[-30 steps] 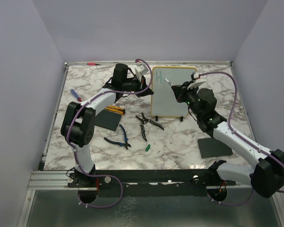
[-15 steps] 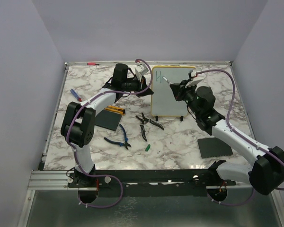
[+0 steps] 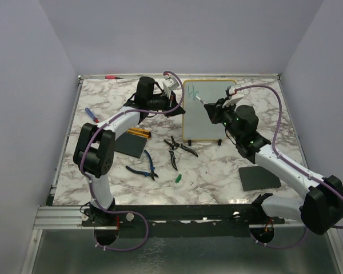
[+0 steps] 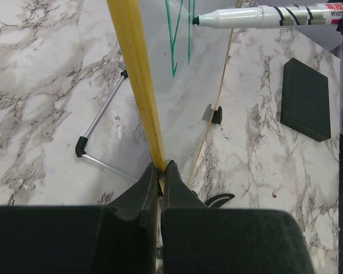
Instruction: Write a sentence on the whiteboard
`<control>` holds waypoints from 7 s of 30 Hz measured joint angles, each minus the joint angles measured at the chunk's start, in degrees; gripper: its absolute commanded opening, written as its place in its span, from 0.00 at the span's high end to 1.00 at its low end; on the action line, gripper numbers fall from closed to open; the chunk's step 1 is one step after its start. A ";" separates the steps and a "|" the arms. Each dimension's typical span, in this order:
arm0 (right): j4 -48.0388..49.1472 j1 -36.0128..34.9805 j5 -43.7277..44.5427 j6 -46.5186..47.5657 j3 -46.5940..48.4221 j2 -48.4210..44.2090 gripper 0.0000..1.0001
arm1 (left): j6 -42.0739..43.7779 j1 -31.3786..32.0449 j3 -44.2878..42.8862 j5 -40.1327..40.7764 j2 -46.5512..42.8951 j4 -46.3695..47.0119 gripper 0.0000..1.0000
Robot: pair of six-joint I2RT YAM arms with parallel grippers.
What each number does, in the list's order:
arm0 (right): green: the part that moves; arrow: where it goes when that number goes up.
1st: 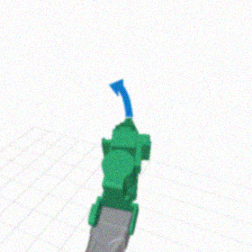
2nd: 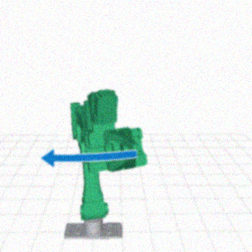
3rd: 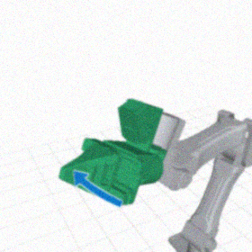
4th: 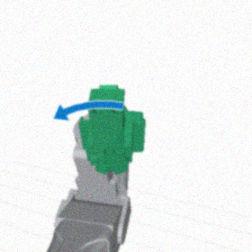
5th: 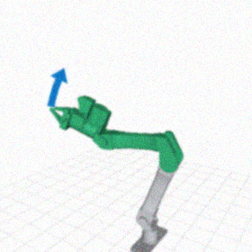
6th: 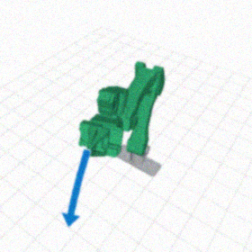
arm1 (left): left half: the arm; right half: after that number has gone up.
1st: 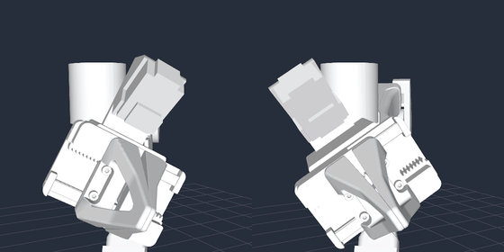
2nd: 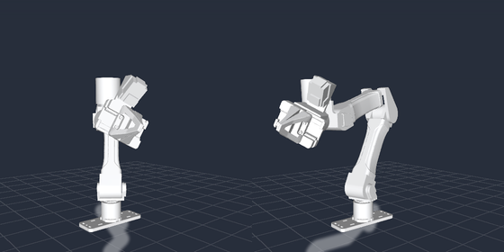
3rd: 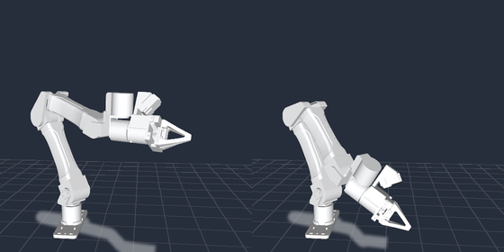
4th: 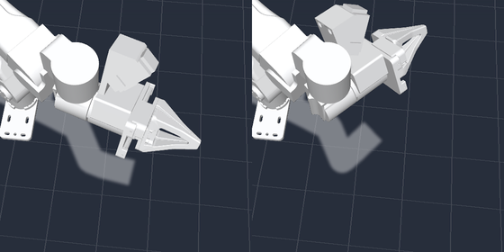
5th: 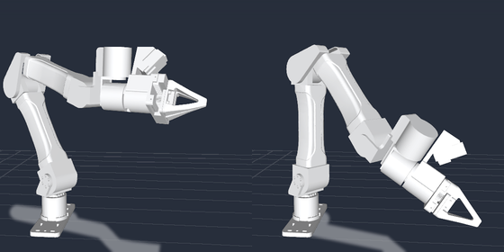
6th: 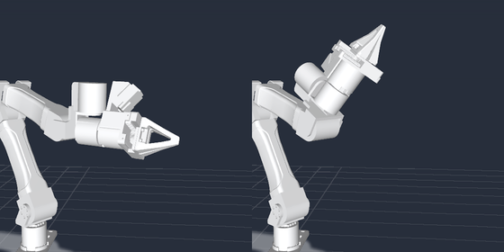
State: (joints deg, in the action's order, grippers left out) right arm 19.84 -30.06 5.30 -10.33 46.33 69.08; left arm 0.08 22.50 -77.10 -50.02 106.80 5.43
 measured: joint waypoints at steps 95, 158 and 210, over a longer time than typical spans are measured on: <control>-0.92 0.02 3.15 2.47 -0.61 -3.41 1.00 | 0.66 0.02 0.00 0.59 -0.83 -1.77 1.00; 0.98 0.00 5.60 0.96 -0.72 -2.69 0.99 | 0.96 0.39 0.00 1.31 -0.94 -2.08 1.00; 0.46 0.02 7.15 -0.46 -2.78 -6.25 0.99 | 1.33 0.50 0.00 2.03 -1.40 -3.06 1.00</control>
State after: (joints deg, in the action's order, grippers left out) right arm 20.29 -30.04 12.45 -10.79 43.55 62.83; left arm 1.41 23.00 -77.10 -47.99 105.41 2.37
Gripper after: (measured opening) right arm 0.084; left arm 0.018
